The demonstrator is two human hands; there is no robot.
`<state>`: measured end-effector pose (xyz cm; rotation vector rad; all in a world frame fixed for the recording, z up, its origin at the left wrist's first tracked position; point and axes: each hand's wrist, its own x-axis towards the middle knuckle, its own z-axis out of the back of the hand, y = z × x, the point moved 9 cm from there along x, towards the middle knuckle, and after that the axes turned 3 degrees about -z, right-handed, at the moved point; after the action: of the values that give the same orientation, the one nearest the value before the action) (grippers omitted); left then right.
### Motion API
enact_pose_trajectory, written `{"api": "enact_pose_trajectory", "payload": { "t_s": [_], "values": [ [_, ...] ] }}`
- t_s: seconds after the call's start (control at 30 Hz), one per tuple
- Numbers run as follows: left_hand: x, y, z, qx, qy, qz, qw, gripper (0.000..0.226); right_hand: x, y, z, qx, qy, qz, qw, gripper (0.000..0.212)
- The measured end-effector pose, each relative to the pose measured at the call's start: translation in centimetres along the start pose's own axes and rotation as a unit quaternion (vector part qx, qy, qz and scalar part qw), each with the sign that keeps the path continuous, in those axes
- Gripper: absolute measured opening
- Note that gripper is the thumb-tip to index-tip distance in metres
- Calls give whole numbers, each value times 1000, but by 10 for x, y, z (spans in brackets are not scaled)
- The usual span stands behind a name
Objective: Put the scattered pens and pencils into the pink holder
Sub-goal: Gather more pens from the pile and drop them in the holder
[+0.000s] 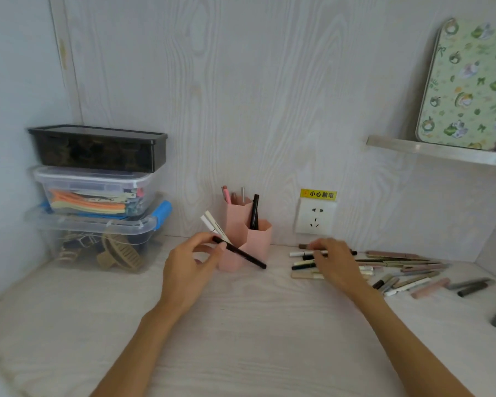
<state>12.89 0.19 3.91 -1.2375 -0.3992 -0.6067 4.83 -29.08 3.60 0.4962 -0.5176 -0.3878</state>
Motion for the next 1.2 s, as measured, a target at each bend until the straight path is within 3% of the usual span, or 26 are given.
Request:
{"api": "enact_pose_trajectory", "payload": {
  "t_s": [0.13,0.37,0.47,0.57,0.67,0.83,0.93,1.0,1.1,1.2],
  "values": [
    [-11,-27,2,24,-52,-94,994,25,-16,-10,-23,-13,51,12,999,28],
    [-2,-91,38,-20,-262,-192,946,29,-16,5,-14,55,15,49,997,13],
    [27,-119,54,2,-305,-201,931,29,-15,0,-8,27,-17,64,997,5],
    [60,-133,50,74,-276,-188,940,29,-15,0,-9,-9,-32,79,996,4],
    [81,-126,29,167,-214,-171,947,24,-13,-2,-14,3,3,64,998,8],
    [89,-87,-7,232,-122,-114,958,15,-13,-3,-20,34,66,57,996,23],
    [88,-65,-32,311,-29,-111,943,15,-15,2,-25,36,107,70,991,30],
    [88,-58,-44,385,15,-122,915,27,-15,3,-30,33,132,67,988,32],
    [82,-65,-50,443,23,-148,884,36,-15,3,-33,36,149,56,987,30],
    [52,-96,-51,372,-43,-201,905,32,-15,2,-34,44,153,51,986,25]
  ]
}}
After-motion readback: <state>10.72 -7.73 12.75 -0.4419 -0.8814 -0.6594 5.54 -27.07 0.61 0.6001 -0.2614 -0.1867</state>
